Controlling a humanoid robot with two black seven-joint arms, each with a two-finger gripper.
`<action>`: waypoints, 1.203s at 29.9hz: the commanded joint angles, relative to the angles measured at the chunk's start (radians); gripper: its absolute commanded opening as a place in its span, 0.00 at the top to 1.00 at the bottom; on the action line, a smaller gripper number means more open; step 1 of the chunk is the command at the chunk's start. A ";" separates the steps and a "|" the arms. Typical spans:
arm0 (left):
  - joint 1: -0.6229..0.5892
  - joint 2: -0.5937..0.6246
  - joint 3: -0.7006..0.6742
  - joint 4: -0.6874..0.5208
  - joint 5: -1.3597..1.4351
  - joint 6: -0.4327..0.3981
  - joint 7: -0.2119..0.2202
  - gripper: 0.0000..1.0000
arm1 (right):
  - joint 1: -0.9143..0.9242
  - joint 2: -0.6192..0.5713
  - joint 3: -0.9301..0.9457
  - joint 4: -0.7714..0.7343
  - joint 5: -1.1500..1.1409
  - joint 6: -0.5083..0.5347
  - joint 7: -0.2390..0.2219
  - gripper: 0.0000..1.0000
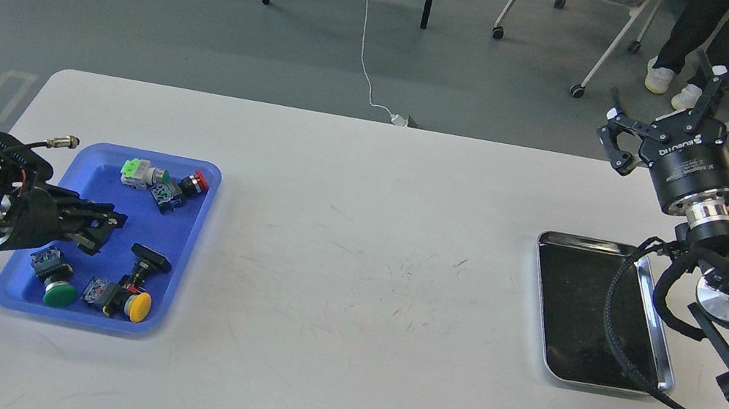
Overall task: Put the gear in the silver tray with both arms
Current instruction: 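Reach into the blue tray and grasp another black gear with left gripper, then carry the second black gear toward the table center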
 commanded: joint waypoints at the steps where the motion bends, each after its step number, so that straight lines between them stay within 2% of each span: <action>1: -0.085 -0.007 -0.008 -0.081 -0.003 -0.061 0.004 0.81 | 0.008 -0.055 0.002 0.005 0.002 0.006 -0.004 0.01; 3: -0.114 -0.019 -0.008 -0.120 -0.013 -0.082 0.019 0.81 | 0.008 -0.089 0.009 0.028 0.002 0.003 -0.005 0.01; 7: -0.155 -0.102 -0.008 -0.184 -0.040 -0.089 0.076 0.81 | -0.008 -0.173 0.018 0.099 0.002 0.002 -0.004 0.01; 11: -0.206 -0.220 -0.001 -0.184 -0.036 -0.090 0.077 0.81 | -0.030 -0.226 0.002 0.148 -0.003 -0.004 -0.005 0.01; 14: -0.232 -0.320 0.004 -0.178 -0.028 -0.093 0.082 0.81 | -0.030 -0.230 -0.003 0.166 -0.009 -0.047 -0.005 0.01; 19: -0.234 -0.487 0.036 -0.142 -0.016 -0.104 0.103 0.81 | -0.012 -0.229 -0.002 0.156 -0.009 -0.072 -0.008 0.01; 24: -0.224 -0.581 0.122 -0.083 -0.013 -0.105 0.105 0.81 | 0.033 -0.209 -0.011 0.064 -0.015 -0.064 -0.010 0.01; 27: -0.226 -0.642 0.139 -0.048 -0.007 -0.105 0.103 0.80 | 0.141 -0.143 -0.079 -0.011 -0.021 -0.060 -0.011 0.01; 31: -0.231 -0.722 0.153 0.024 -0.004 -0.105 0.103 0.80 | 0.252 -0.097 -0.193 -0.039 -0.021 -0.063 -0.008 0.01; 36: -0.220 -0.760 0.156 0.063 -0.002 -0.105 0.105 0.80 | 0.263 -0.054 -0.209 -0.056 -0.021 -0.064 -0.008 0.01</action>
